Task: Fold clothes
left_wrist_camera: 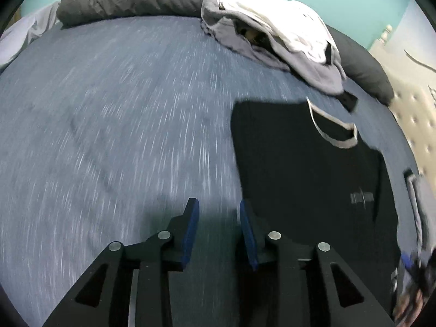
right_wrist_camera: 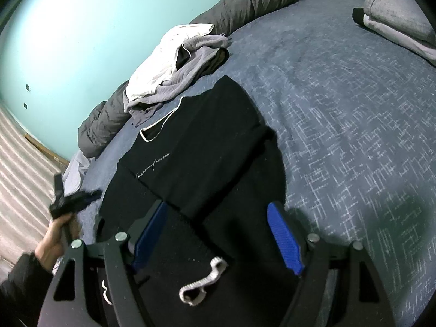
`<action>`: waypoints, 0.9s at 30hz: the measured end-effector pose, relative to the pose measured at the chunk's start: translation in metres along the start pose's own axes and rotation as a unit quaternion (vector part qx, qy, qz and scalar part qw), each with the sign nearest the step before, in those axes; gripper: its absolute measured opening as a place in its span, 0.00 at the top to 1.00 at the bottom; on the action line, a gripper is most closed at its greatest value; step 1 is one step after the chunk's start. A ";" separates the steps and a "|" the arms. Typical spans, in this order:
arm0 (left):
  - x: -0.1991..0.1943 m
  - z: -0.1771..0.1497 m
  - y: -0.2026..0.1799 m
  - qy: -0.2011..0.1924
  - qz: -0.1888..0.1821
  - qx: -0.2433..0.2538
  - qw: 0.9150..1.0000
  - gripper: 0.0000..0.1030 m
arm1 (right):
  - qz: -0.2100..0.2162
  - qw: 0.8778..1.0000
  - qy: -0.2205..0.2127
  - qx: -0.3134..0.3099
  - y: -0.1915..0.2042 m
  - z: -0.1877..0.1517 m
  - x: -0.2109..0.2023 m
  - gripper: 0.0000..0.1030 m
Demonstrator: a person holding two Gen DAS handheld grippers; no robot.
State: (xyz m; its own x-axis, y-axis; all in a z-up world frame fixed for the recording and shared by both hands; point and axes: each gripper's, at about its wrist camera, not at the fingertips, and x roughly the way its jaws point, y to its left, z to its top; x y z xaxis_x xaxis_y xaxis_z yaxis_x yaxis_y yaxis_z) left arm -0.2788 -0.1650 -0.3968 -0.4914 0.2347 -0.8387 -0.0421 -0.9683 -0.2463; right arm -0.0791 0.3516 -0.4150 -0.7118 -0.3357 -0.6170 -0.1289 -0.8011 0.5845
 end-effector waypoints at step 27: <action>-0.112 -0.206 -0.007 0.139 -0.062 0.008 0.988 0.48 | -0.051 0.987 0.150 0.038 -0.039 -0.035 -0.096 0.25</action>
State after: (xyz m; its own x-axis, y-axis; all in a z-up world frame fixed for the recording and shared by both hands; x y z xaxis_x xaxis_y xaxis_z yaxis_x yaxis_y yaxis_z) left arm -0.0443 -0.1671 -0.4012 -0.2245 0.3637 -0.9040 -0.1027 -0.9314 -0.3492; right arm 0.0183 0.3973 -0.3975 -0.4585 -0.3964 -0.7954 -0.2486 -0.8021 0.5430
